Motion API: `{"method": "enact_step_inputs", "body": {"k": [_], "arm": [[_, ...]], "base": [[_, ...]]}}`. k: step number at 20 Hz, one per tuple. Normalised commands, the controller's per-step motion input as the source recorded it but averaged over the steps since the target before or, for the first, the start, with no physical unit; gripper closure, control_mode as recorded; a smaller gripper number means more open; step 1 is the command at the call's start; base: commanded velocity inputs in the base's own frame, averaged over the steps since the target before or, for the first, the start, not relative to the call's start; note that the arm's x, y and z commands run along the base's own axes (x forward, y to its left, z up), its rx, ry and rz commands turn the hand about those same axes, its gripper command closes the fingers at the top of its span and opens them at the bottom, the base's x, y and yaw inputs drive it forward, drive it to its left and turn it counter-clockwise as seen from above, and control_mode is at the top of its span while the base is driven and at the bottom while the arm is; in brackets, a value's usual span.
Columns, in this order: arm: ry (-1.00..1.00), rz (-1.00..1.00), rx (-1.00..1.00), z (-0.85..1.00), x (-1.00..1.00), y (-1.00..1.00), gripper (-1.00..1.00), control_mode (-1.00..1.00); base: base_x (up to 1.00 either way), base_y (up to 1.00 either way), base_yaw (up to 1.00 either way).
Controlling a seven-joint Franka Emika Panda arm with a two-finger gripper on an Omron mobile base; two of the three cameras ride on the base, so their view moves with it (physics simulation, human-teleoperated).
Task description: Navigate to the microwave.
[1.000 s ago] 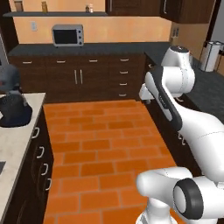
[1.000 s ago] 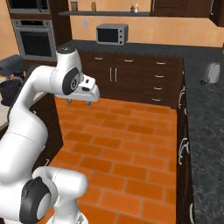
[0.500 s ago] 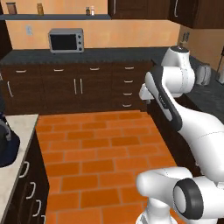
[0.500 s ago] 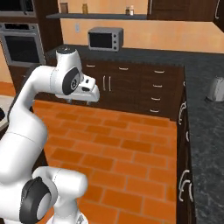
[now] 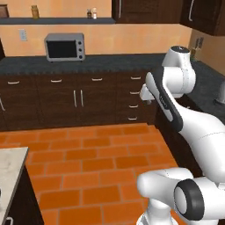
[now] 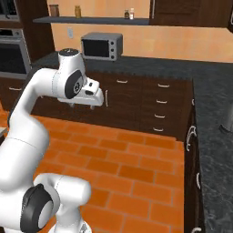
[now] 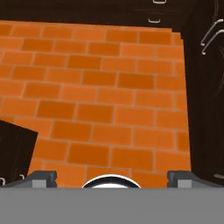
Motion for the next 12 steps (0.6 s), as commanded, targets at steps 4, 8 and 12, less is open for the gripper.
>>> {"method": "enact_step_inputs", "body": {"k": [4, 8, 12], "arm": [[0.0, 0.0, 0.0, 0.0, 0.0, 0.0, -1.0, 1.0], [0.0, 0.0, 0.0, 0.0, 0.0, 0.0, -1.0, 1.0], [0.0, 0.0, 0.0, 0.0, 0.0, 0.0, -1.0, 1.0]], "base": [[1.0, 0.26, 0.0], [1.0, 0.29, 0.0], [1.0, 0.27, 0.0]]}}
